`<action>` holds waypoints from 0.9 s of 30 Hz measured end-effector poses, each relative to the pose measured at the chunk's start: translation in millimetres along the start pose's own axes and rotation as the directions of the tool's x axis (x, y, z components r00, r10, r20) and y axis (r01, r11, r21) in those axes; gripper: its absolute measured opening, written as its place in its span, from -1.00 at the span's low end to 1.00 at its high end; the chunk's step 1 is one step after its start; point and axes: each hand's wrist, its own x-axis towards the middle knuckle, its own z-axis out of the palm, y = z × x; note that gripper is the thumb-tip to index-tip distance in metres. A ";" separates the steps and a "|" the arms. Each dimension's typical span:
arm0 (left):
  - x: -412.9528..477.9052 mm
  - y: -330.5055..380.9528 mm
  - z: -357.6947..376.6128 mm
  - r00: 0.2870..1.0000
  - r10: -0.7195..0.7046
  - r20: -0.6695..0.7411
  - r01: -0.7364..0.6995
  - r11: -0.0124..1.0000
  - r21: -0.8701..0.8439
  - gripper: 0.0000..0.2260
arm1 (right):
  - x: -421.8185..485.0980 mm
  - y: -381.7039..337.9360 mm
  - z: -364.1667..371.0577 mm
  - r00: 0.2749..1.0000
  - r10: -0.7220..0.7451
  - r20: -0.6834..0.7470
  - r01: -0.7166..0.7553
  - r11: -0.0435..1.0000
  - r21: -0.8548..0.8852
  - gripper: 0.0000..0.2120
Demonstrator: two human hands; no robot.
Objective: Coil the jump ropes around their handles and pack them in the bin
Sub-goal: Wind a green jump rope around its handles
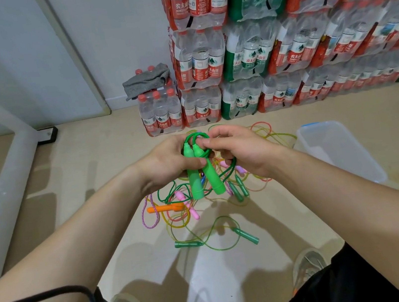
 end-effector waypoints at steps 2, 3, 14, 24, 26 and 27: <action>0.9 -1.6 -0.3 1.000 -0.012 -0.007 0.012 1.000 -0.028 -0.64 | 0.0 -0.6 2.3 1.000 0.010 -0.001 -0.010 0.999 0.041 -0.85; 1.4 -2.1 -0.4 1.000 -0.018 -0.010 0.018 0.999 -0.048 -0.63 | 0.2 -0.7 3.6 1.000 0.013 -0.006 -0.013 0.999 0.043 -0.85; 13.5 -10.3 14.2 0.955 -0.047 -0.294 0.009 0.992 -0.129 -0.84 | 3.7 4.6 9.1 0.999 0.017 -0.036 -0.020 0.995 -0.093 -0.81; 25.3 -15.6 19.2 0.933 0.001 -0.361 0.029 0.997 0.077 -0.87 | 10.6 14.5 12.9 0.987 -0.024 -0.158 -0.024 0.956 -0.292 -0.84; 27.7 -18.0 19.5 0.928 -0.014 -0.372 0.047 0.996 0.078 -0.87 | 9.6 14.7 12.3 0.985 -0.050 -0.167 -0.019 0.923 -0.385 -0.84; 28.4 -18.8 19.4 0.925 -0.030 -0.378 0.057 0.997 0.061 -0.86 | 9.0 14.3 12.1 0.984 -0.064 -0.169 -0.014 0.905 -0.425 -0.84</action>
